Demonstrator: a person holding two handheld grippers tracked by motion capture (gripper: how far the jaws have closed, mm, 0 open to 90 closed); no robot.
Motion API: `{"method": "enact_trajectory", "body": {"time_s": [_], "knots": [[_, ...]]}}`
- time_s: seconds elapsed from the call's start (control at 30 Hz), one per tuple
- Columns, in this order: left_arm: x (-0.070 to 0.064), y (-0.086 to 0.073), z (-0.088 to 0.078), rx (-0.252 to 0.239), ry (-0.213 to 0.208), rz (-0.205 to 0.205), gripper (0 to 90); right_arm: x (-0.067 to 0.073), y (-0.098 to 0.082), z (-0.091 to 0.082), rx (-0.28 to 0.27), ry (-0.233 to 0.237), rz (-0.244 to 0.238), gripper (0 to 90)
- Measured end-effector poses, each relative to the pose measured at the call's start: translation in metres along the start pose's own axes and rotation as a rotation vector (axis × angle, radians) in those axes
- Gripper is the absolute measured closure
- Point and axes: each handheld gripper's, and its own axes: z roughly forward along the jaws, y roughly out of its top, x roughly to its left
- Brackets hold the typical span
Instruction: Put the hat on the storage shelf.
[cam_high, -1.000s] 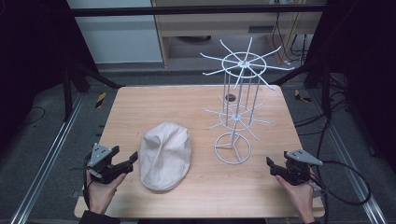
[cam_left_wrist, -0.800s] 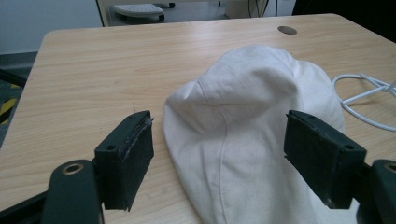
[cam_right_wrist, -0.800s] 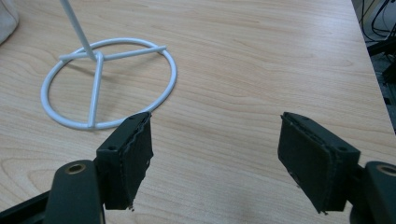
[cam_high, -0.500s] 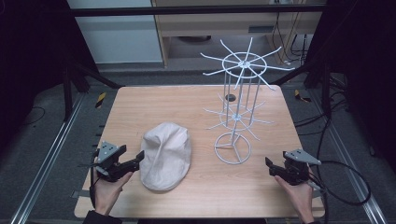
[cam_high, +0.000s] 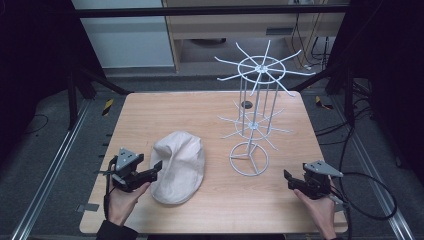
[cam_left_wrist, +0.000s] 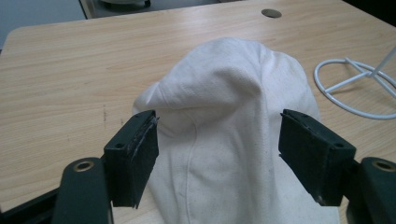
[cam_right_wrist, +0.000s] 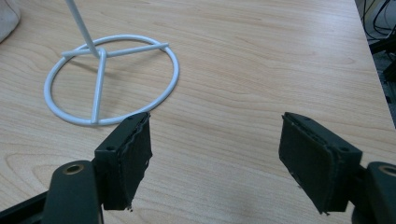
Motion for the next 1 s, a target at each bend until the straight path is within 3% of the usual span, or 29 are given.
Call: {"method": "enact_trajectory", "body": {"time_s": [0.07, 0.63, 1.0], "knots": [[-0.006, 0.004, 0.003, 0.015, 0.004, 0.021, 29.0, 0.000, 0.000, 0.000, 0.000, 0.001, 0.001, 25.6], [-0.031, 0.013, 0.023, 0.055, -0.002, 0.049, 37.0, 0.000, 0.000, 0.001, 0.008, 0.016, 0.005, 26.6], [-0.031, 0.005, 0.033, 0.093, 0.015, 0.055, 41.9, 0.000, -0.001, 0.001, 0.009, 0.013, 0.000, 27.2]]}}
